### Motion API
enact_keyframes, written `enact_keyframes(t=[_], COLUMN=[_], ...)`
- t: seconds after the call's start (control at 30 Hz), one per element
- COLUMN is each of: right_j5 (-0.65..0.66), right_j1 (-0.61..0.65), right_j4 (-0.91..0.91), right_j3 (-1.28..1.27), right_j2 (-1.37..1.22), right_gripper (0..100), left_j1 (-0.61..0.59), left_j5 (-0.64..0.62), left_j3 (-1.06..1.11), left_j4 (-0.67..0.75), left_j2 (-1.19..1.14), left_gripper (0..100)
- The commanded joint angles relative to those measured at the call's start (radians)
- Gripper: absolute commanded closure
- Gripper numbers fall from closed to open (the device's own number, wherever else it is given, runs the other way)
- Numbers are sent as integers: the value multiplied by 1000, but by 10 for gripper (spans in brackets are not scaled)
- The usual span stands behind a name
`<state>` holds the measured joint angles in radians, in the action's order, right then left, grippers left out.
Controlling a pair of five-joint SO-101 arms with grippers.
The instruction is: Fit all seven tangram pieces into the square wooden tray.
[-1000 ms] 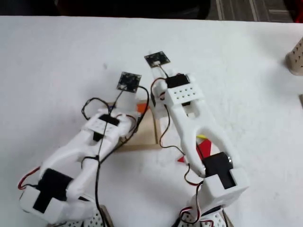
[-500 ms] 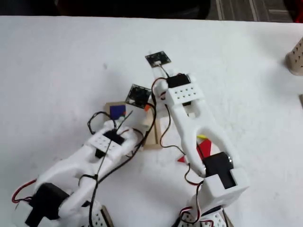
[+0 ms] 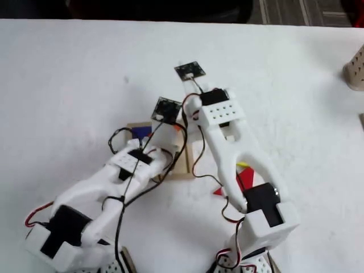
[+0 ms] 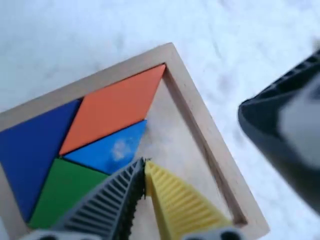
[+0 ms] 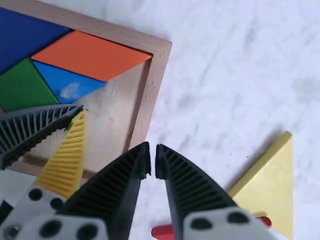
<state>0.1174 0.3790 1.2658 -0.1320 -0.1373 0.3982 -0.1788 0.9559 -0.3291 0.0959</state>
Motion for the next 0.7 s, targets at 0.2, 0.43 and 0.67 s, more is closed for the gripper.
enact_keyframes(t=[0.2,0.43,0.67], right_j5=[-11,-11,-11], right_j1=[-4,-4,-13], right_j4=[-8,-8,-4], right_j3=[6,6,8], right_j2=[59,59,67], right_gripper=[979,979,979], left_j1=[-93,-99,-114], left_j5=[5,5,9], left_j3=[-66,-68,-64], left_j4=[6,6,-2], left_j2=[-5,-4,19], left_gripper=[980,980,980])
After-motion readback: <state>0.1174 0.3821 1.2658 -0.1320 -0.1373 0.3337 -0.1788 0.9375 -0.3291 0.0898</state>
